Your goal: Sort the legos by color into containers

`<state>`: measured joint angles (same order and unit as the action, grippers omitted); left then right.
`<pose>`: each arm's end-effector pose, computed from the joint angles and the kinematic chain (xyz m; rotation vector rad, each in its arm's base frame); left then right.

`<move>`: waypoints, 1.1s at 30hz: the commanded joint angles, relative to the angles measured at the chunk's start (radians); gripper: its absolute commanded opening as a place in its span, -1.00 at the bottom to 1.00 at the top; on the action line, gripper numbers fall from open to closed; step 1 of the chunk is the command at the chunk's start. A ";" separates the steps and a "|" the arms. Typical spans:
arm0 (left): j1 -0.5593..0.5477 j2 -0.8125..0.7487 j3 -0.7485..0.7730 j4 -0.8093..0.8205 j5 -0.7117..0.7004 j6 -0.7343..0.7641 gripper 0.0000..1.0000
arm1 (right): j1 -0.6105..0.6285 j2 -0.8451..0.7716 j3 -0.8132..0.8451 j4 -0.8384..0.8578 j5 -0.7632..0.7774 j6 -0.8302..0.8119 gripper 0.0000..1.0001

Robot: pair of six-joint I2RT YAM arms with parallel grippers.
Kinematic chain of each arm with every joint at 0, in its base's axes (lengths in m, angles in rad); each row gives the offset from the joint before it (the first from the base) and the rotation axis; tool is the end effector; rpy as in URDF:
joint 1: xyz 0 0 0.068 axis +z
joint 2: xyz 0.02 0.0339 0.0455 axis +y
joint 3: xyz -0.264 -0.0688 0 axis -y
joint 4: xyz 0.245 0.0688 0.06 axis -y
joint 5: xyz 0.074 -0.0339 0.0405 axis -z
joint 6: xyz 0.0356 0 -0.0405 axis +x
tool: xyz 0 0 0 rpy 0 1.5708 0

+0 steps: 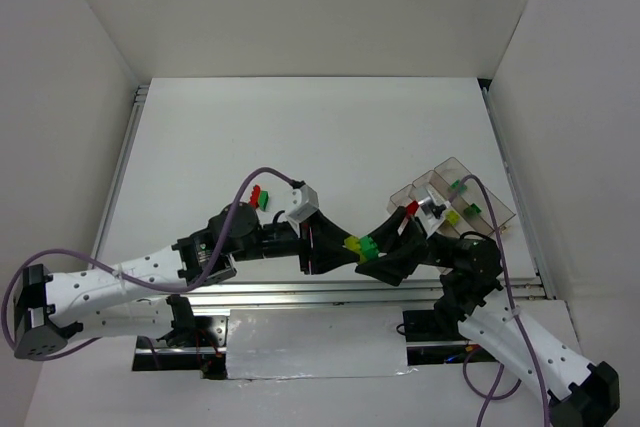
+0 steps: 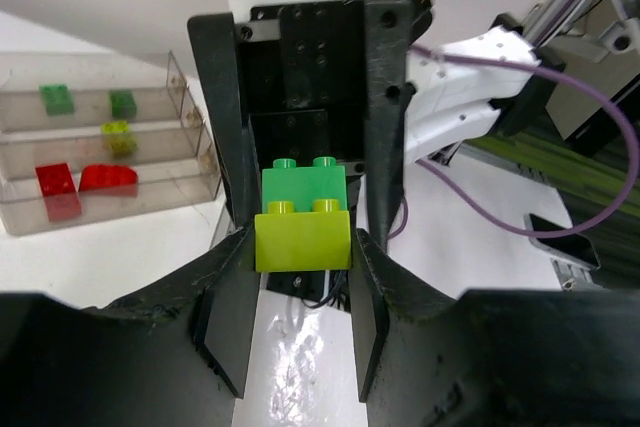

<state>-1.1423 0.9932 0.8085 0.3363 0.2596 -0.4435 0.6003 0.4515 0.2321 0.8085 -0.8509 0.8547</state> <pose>0.0893 -0.2174 0.3650 0.7688 1.4065 -1.4597 0.0803 0.0874 0.2881 -0.7511 1.1565 1.6647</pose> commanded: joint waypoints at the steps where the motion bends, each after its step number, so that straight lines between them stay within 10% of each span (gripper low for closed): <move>1: -0.005 0.012 0.020 0.000 -0.022 0.043 -1.00 | 0.010 -0.043 0.052 -0.110 0.007 -0.071 0.26; 22: -0.005 -0.015 -0.006 -0.008 0.010 0.072 -1.00 | 0.009 -0.186 0.130 -0.456 0.204 -0.283 0.25; 28: -0.005 -0.018 -0.011 -0.002 0.003 0.071 -1.00 | 0.009 -0.181 0.135 -0.442 0.153 -0.283 -0.15; 31: -0.005 -0.022 -0.012 -0.008 -0.011 0.074 -1.00 | 0.007 -0.192 0.116 -0.418 0.136 -0.273 -0.98; 33: -0.005 -0.033 -0.015 -0.017 -0.048 0.077 -1.00 | 0.009 -0.209 0.108 -0.417 0.145 -0.273 -1.00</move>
<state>-1.1442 0.9871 0.7959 0.2771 0.2436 -0.3946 0.6067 0.2661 0.3218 0.3580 -0.7212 0.5819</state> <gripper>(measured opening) 0.487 0.458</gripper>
